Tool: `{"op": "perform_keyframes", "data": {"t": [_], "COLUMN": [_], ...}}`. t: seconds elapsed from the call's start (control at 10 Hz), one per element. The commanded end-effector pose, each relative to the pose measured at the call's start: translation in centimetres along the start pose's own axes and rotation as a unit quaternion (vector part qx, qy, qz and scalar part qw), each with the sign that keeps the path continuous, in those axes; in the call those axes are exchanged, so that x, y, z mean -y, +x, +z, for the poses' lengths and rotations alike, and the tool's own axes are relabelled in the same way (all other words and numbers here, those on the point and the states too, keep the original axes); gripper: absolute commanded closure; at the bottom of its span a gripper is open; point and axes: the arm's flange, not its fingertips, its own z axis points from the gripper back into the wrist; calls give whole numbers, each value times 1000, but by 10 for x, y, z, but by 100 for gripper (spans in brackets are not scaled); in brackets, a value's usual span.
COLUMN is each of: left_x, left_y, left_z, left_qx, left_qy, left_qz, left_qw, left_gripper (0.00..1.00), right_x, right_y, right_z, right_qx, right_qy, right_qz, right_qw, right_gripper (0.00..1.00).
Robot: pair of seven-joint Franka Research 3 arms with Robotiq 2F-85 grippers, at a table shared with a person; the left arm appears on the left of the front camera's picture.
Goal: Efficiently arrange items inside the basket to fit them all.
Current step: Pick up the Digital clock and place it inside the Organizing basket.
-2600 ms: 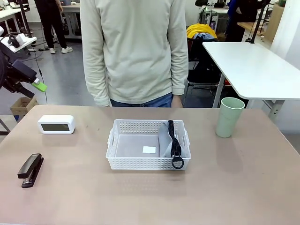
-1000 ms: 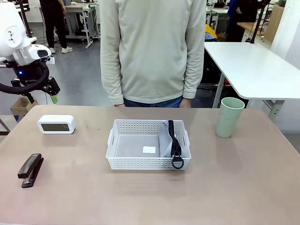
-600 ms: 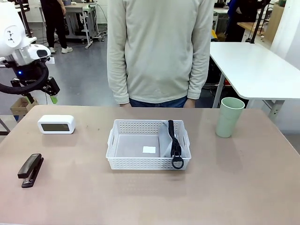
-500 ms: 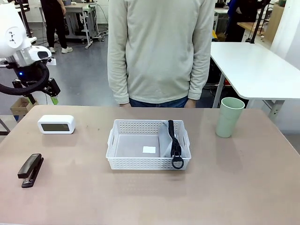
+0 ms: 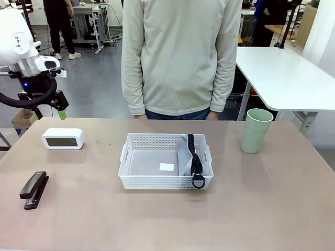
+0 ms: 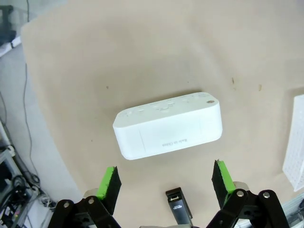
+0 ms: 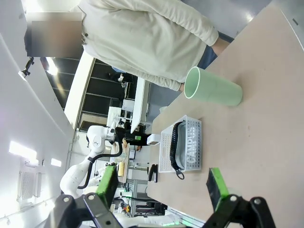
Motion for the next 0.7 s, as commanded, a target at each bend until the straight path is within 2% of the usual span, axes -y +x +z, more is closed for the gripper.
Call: {"op": "perform_keyframes", "data": {"t": [0.0,0.1,0.2,0.3,0.4,0.5,0.6], "left_x": [-1,0,-2,-11,-20,-28,-27], "left_y": [4,2,-2,-5,-10,-18,-22], "left_z": [7,4,0,-2,-4,-4,-3], "left_qx": [26,25,1,-18,-14,-29,-40], "left_qy": [-11,-7,-13,-25,-10,-25,-34], "left_qz": [-136,-295,-418,-546,-650,-732,-783], "left_qw": [990,955,908,837,760,681,620], "left_gripper": [0,0,0,0,0,0,0], "right_x": [-1,-1,-1,-1,-1,-1,-1], "right_y": [3,3,3,3,3,3,3], "right_z": [0,0,0,0,0,0,0], "right_qx": [6,6,6,6,6,6,6], "right_qy": [11,11,11,11,11,11,11], "right_qz": [14,14,14,14,14,14,14], "right_qw": [1000,1000,1000,1000,1000,1000,1000], "right_gripper": [0,0,0,0,0,0,0]}}
